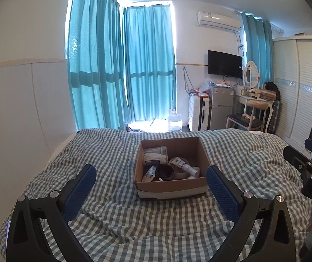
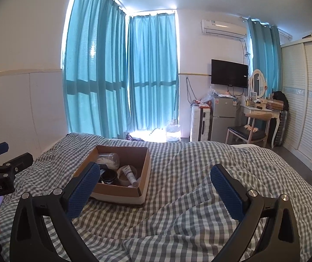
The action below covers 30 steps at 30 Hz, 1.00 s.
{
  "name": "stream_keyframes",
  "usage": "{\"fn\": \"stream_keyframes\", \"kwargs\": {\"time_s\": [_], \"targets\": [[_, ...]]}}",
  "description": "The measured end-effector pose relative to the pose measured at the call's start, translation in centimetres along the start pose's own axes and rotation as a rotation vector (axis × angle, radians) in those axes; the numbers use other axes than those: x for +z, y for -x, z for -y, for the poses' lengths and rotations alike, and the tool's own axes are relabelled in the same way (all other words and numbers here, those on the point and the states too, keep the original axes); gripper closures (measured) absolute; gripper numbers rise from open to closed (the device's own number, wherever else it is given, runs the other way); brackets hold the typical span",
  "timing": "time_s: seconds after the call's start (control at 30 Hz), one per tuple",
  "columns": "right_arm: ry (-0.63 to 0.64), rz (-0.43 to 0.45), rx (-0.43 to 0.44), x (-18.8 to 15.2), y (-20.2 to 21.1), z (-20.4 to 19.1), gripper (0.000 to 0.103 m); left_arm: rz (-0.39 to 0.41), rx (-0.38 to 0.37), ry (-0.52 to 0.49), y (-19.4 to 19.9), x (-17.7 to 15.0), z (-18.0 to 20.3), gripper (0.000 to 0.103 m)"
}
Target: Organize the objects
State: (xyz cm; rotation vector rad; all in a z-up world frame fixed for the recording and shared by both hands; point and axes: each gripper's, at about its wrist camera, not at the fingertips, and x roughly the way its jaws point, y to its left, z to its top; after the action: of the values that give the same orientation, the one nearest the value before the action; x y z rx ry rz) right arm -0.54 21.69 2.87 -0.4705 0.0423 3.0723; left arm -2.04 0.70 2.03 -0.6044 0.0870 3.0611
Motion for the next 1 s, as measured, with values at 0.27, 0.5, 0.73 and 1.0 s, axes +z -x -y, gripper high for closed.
{"fn": "stream_keyframes", "kwargs": {"time_s": [0.27,0.5,0.73,1.0], "targets": [[-0.002,-0.018,-0.002,-0.4,-0.4,0.0,0.001,-0.009,-0.008,-0.022,-0.1,-0.3,0.7,0.000],[-0.002,-0.034,-0.004,-0.5,-0.8,-0.2,0.001,-0.020,-0.016,-0.016,-0.2,-0.4,0.9,0.000],[-0.003,-0.039,-0.002,-0.7,-1.0,-0.5,0.001,-0.030,-0.017,-0.013,-0.3,-0.7,0.9,0.000],[-0.010,-0.042,0.001,-0.6,-1.1,-0.7,0.001,-0.038,-0.021,-0.015,-0.3,-1.0,1.1,0.000]]}}
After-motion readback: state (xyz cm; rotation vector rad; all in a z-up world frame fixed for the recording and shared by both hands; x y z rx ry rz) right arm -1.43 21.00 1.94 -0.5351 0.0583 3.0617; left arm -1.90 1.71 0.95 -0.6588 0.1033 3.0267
